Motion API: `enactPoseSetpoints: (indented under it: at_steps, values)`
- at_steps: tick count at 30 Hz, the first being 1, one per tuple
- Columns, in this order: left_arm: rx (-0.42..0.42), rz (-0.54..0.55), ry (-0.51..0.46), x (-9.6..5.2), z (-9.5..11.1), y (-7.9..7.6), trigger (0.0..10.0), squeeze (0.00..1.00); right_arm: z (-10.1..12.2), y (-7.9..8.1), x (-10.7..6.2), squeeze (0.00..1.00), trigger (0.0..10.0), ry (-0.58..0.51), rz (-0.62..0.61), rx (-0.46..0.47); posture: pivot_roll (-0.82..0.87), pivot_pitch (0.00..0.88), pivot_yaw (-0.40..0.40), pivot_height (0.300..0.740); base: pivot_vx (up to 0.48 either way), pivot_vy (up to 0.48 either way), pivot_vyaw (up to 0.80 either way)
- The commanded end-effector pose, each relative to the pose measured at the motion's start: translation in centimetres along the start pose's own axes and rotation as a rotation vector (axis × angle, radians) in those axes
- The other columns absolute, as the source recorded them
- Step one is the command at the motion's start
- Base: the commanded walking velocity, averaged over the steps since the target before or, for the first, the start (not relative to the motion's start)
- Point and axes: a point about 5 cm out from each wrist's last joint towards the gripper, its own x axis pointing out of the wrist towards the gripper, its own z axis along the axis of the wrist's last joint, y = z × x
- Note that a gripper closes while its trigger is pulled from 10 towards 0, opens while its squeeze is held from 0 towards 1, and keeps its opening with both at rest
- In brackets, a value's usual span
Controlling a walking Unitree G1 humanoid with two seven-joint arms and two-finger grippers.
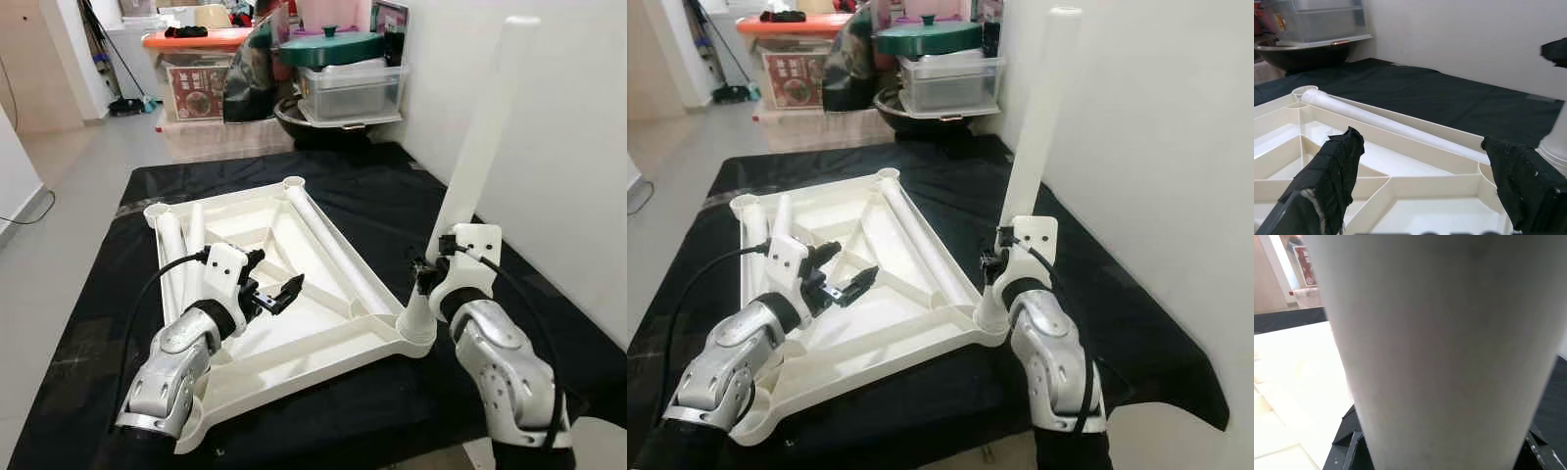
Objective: Building children table
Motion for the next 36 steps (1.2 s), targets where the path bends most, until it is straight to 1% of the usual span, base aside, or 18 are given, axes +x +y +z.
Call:
enactPoseSetpoints:
  at_steps: [1, 5, 6, 7, 10, 13, 14, 15, 16, 17, 18, 20, 24, 27, 33, 34, 35, 36]
  values:
    - [0.013, 0.004, 0.008, -0.2, -0.1, 0.2, 10.0, 0.00, -2.4, 1.3, 0.1, 1.00, 10.0, 0.116, 0.083, 0.031, -0.13, 0.000, -0.001, 0.740, 0.000, 0.000, 0.00]
    - [0.013, 0.006, 0.007, -0.3, -0.1, 0.3, 10.0, 0.00, -1.4, 1.8, 0.3, 1.00, 10.0, 0.073, 0.169, 0.041, -0.13, 0.000, -0.003, 0.740, 0.000, 0.000, 0.00]
    - [0.013, 0.006, 0.007, -0.3, -0.1, 0.3, 10.0, 0.00, -0.7, 2.2, 0.1, 0.00, 10.0, 0.055, 0.281, 0.076, -0.13, 0.000, -0.004, 0.740, 0.000, 0.000, 0.00]
    - [0.013, 0.006, 0.007, -0.3, -0.1, 0.3, 10.0, 0.00, -0.7, 2.2, 0.1, 0.00, 10.0, 0.055, 0.281, 0.076, -0.13, 0.000, -0.004, 0.740, 0.000, 0.000, 0.00]
    - [0.013, 0.007, 0.006, -0.3, -0.1, 0.4, 10.0, 0.00, 0.7, 3.7, -2.9, 0.00, 10.0, 0.028, 0.782, 0.053, -0.13, 0.000, -0.005, 0.740, 0.000, 0.000, 0.00]
    - [0.013, 0.007, 0.006, -0.2, -0.1, 0.4, 10.0, 0.00, 0.1, 4.0, -4.1, 0.00, 10.0, 0.066, 0.903, -0.008, -0.13, 0.000, -0.008, 0.740, 0.000, 0.000, 0.00]
    - [0.013, 0.008, 0.005, -0.2, -0.1, 0.4, 10.0, 0.00, -0.4, 4.1, -4.5, 0.00, 8.3, 0.086, 0.936, -0.031, -0.13, 0.000, -0.008, 0.740, 0.000, 0.000, 0.00]
    - [0.013, 0.009, 0.005, -0.2, -0.1, 0.4, 10.0, 0.00, -0.7, 4.2, -4.8, 0.00, 5.2, 0.099, 0.966, -0.045, -0.13, 0.000, -0.010, 0.740, 0.000, 0.000, 0.00]
    - [0.013, 0.009, 0.005, -0.2, -0.1, 0.4, 10.0, 0.00, -0.7, 4.2, -4.8, 0.00, 5.2, 0.099, 0.966, -0.045, -0.13, 0.000, -0.010, 0.740, 0.000, 0.000, 0.00]
    - [0.013, 0.010, 0.004, -0.2, -0.1, 0.4, 10.0, 0.00, -1.1, 4.3, -4.9, 0.00, 4.0, 0.112, 0.982, -0.051, -0.13, 0.000, -0.010, 0.740, 0.000, 0.000, 0.00]
    - [0.013, 0.011, 0.005, -0.2, -0.1, 0.4, 10.0, 0.00, -1.5, 4.4, -4.8, 0.00, 0.9, 0.120, 0.977, -0.048, -0.12, 0.000, -0.010, 0.740, 0.000, 0.000, 0.00]
    - [0.014, 0.011, 0.005, -0.2, -0.1, 0.5, 10.0, 0.00, -1.7, 4.3, -4.5, 0.00, 0.0, 0.121, 0.942, -0.038, -0.12, 0.000, -0.009, 0.740, 0.000, 0.000, 0.00]
    - [0.016, 0.011, 0.007, -0.2, -0.1, 0.5, 10.0, 0.00, -2.1, 3.2, -2.1, 0.00, 0.0, 0.114, 0.684, -0.005, -0.12, 0.000, -0.007, 0.740, 0.000, 0.000, 0.00]
    - [0.017, 0.010, 0.010, -0.2, -0.2, 0.5, 10.0, 0.00, -3.0, -0.8, 0.9, 0.00, 0.0, 0.153, 0.111, 0.106, -0.13, 0.000, -0.003, 0.740, 0.000, 0.000, 0.00]
    - [0.015, 0.009, 0.010, -0.1, -0.2, 0.3, 10.0, 0.00, -3.2, -2.1, 0.1, 0.00, 0.0, 0.160, -0.097, 0.077, -0.13, 0.000, -0.001, 0.740, 0.000, 0.000, 0.00]
    - [0.014, 0.009, 0.010, -0.1, -0.2, 0.3, 10.0, 0.00, -3.1, -1.3, -0.1, 0.00, 6.8, 0.158, -0.054, 0.048, -0.13, 0.000, 0.003, 0.740, 0.000, 0.000, 0.00]
    - [0.014, 0.009, 0.010, -0.1, -0.2, 0.3, 10.0, 0.00, -3.1, -1.3, -0.1, 0.00, 6.8, 0.158, -0.054, 0.048, -0.13, 0.000, 0.003, 0.740, 0.000, 0.000, 0.00]
    - [0.012, 0.009, 0.010, -0.1, -0.3, 0.2, 10.0, 0.00, -2.8, -0.1, -0.3, 0.00, 10.0, 0.142, 0.025, 0.037, -0.13, 0.000, 0.005, 0.740, 0.000, 0.000, 0.00]
